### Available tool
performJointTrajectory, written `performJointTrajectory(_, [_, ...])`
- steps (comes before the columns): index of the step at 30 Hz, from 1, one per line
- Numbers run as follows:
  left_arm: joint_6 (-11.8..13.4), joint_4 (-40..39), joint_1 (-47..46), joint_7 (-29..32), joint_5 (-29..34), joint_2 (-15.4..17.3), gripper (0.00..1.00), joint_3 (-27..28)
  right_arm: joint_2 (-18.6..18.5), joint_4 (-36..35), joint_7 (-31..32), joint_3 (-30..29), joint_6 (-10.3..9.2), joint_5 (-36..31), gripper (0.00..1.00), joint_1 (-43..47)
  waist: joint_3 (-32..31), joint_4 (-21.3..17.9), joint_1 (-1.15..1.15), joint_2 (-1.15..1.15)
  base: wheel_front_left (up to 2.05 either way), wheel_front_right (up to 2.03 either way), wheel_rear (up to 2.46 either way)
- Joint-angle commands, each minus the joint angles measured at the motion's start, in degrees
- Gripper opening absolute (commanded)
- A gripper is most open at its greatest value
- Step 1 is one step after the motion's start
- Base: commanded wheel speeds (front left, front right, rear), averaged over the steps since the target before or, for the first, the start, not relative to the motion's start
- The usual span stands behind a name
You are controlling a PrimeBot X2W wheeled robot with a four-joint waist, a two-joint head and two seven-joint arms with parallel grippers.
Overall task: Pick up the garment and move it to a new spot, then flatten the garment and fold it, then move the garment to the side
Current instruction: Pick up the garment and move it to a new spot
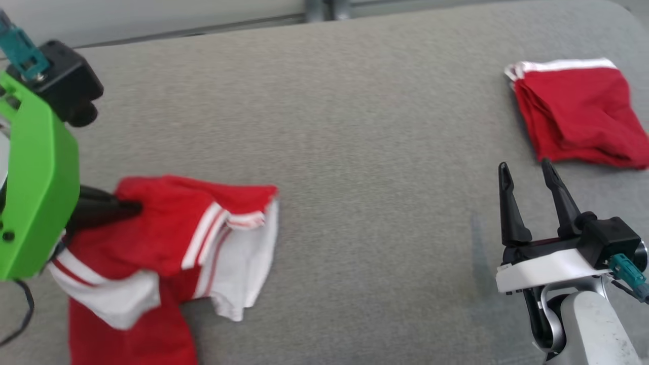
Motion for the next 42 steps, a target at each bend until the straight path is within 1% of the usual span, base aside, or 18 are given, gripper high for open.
performJointTrajectory(1, [-1.8,1.9,-1.7,0.4,2.3,-0.6,0.00,-0.9,-0.1,0.1,-0.2,0.3,-0.06,0.6,1.00,-0.7,7.1,-9.9,0.00,0.49,0.00,0.00,0.00])
performJointTrajectory(4, [-6.1,7.4,-5.0,0.1,7.3,-1.9,0.00,-2.9,-0.1,0.1,-0.2,1.3,-0.06,1.6,1.00,-0.1,8.3,-12.6,0.00,0.49,0.00,0.00,0.00])
performJointTrajectory(7, [-9.2,11.9,-8.2,-1.1,12.9,-3.0,0.00,-5.2,0.0,0.0,-0.2,1.8,-0.06,2.1,1.00,0.3,9.4,-14.7,0.00,0.49,0.00,0.00,0.00])
performJointTrajectory(12, [-10.1,13.5,-13.4,-6.1,20.0,-2.3,0.00,-13.0,-0.1,-0.3,-0.2,2.6,-0.06,2.4,1.00,-0.1,10.7,-17.3,0.00,0.49,0.00,0.00,0.00])
performJointTrajectory(17, [-10.1,14.6,-18.2,-16.4,23.4,0.3,0.00,-23.7,-0.1,-0.4,-0.2,3.2,-0.06,2.5,1.00,-0.4,11.1,-18.5,0.00,0.49,0.00,0.00,0.00])
performJointTrajectory(18, [-10.1,15.3,-19.4,-19.0,24.6,0.9,0.19,-25.6,-0.1,-0.4,-0.2,3.3,-0.06,2.5,1.00,-0.4,11.2,-18.6,0.00,0.49,0.00,0.00,0.00])
performJointTrajectory(19, [-10.1,16.2,-20.5,-21.3,26.0,1.7,0.43,-27.8,0.0,-0.5,-0.2,3.4,-0.06,2.5,1.00,-0.4,11.2,-18.6,0.00,0.49,0.00,0.00,0.00])
performJointTrajectory(20, [-10.0,17.3,-21.4,-23.4,27.0,2.5,0.47,-30.0,-0.1,-0.5,-0.2,3.5,-0.06,2.5,1.00,-0.3,11.2,-18.6,0.00,0.49,0.00,0.00,0.00])
performJointTrajectory(21, [-10.0,18.5,-22.4,-25.6,28.3,3.1,0.65,-32.1,-0.1,-0.4,-0.2,3.4,-0.06,2.4,1.00,-0.1,11.1,-18.5,0.00,0.49,0.00,0.00,0.00])
performJointTrajectory(22, [-10.0,19.7,-23.5,-28.0,29.3,3.4,1.00,-34.2,-0.1,-0.4,-0.2,3.3,-0.06,2.4,1.00,0.1,11.0,-18.3,0.00,0.49,0.00,0.00,0.00])
performJointTrajectory(25, [-10.0,25.9,-26.0,-35.3,31.8,3.9,1.00,-37.4,-0.1,0.0,-0.2,2.7,-0.06,2.3,1.00,0.8,10.5,-17.1,0.00,0.49,0.00,0.00,0.00])
performJointTrajectory(30, [-9.9,36.9,-24.5,-44.1,27.5,-0.9,1.00,-35.3,-0.1,0.2,-0.2,0.8,-0.06,1.4,1.00,1.6,8.6,-13.6,0.00,0.49,0.00,0.00,0.00])
performJointTrajectory(32, [-8.7,38.6,-23.8,-47.4,26.1,-2.0,1.00,-33.4,-0.1,0.0,-0.2,0.0,-0.06,0.9,1.00,1.8,7.7,-12.0,0.00,0.49,0.00,0.00,0.00])
performJointTrajectory(37, [-3.2,37.4,-19.0,-57.4,23.5,-4.8,1.00,-29.9,-0.1,-0.5,-0.2,-2.5,-0.06,-1.2,1.00,2.7,4.6,-7.2,0.00,0.49,0.00,0.00,0.00])
performJointTrajectory(39, [-0.7,35.5,-16.2,-61.0,23.2,-5.0,1.00,-29.3,-0.1,-0.6,-0.2,-3.7,-0.06,-2.2,1.00,3.4,3.1,-5.0,0.00,0.49,0.00,0.00,0.00])
performJointTrajectory(40, [2.6,32.8,-12.6,-65.0,23.5,-5.1,1.00,-28.7,-0.1,-0.7,-0.2,-4.5,-0.07,-2.9,1.00,3.9,1.9,-3.0,0.00,0.49,0.00,0.00,0.00])
performJointTrajectory(41, [4.4,31.5,-10.4,-67.1,23.0,-5.7,1.00,-28.5,-0.2,-0.8,-0.2,-5.0,-0.06,-3.2,1.00,4.3,1.2,-1.9,0.00,0.49,0.00,0.00,0.00])
performJointTrajectory(42, [4.4,31.5,-10.4,-67.1,23.0,-5.7,1.00,-28.5,-0.2,-0.8,-0.2,-5.0,-0.06,-3.2,1.00,4.3,1.2,-1.9,0.00,0.49,0.00,0.00,0.00])
